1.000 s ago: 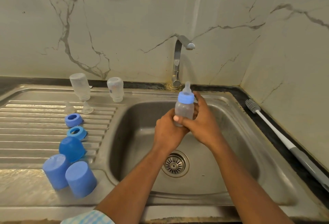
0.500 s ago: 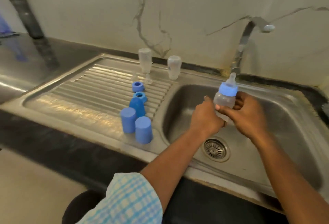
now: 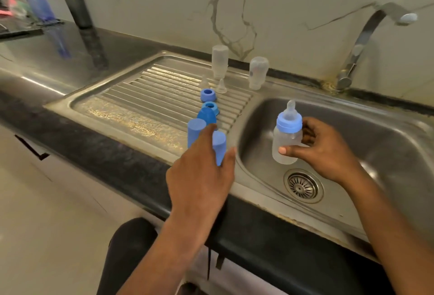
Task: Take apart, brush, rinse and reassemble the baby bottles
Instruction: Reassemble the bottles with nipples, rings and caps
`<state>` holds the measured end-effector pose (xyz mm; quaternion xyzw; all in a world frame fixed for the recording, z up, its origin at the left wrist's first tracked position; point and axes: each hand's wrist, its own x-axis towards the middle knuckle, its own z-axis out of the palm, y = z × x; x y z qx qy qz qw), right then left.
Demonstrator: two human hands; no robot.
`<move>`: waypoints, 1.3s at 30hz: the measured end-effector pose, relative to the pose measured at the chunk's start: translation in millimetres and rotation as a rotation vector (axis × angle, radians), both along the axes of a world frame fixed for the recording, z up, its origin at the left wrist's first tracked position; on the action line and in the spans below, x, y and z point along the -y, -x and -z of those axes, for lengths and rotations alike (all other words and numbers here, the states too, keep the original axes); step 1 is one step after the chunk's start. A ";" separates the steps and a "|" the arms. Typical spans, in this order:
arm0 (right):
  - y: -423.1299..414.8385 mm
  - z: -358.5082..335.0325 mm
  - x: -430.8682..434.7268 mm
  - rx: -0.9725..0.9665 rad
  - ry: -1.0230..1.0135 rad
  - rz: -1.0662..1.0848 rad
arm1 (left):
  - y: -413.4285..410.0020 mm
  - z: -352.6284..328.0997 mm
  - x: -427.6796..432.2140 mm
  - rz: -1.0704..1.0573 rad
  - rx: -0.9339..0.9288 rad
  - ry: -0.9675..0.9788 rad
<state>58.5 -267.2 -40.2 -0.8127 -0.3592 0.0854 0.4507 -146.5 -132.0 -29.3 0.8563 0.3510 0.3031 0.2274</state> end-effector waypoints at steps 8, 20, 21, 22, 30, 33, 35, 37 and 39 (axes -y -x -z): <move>-0.8 2.1 0.6 -0.034 0.049 0.015 | -10.2 11.7 -18.6 -0.068 -0.310 -0.059; -37.2 -9.4 43.3 -0.006 -0.005 0.329 | -77.4 -18.3 -5.1 0.383 0.217 0.228; -42.3 -10.3 54.7 0.000 -0.015 0.394 | -99.7 -22.4 -2.8 0.457 0.230 0.279; -45.8 -9.2 62.1 0.000 -0.018 0.444 | -119.6 -23.5 -1.9 0.516 0.211 0.322; -66.1 0.6 84.7 -0.018 -0.051 0.628 | -212.0 -43.9 19.7 0.589 0.615 0.290; -69.0 0.3 85.1 0.007 -0.018 0.642 | -221.1 -31.9 22.8 0.580 0.671 0.305; -72.0 1.6 85.8 0.015 -0.010 0.648 | -219.6 -15.3 25.5 0.547 0.631 0.287; -74.1 3.2 86.8 0.008 -0.008 0.650 | -220.1 -12.5 26.3 0.508 0.690 0.214; -76.5 6.1 87.1 0.010 -0.012 0.667 | -216.9 -25.3 26.6 0.522 0.890 0.124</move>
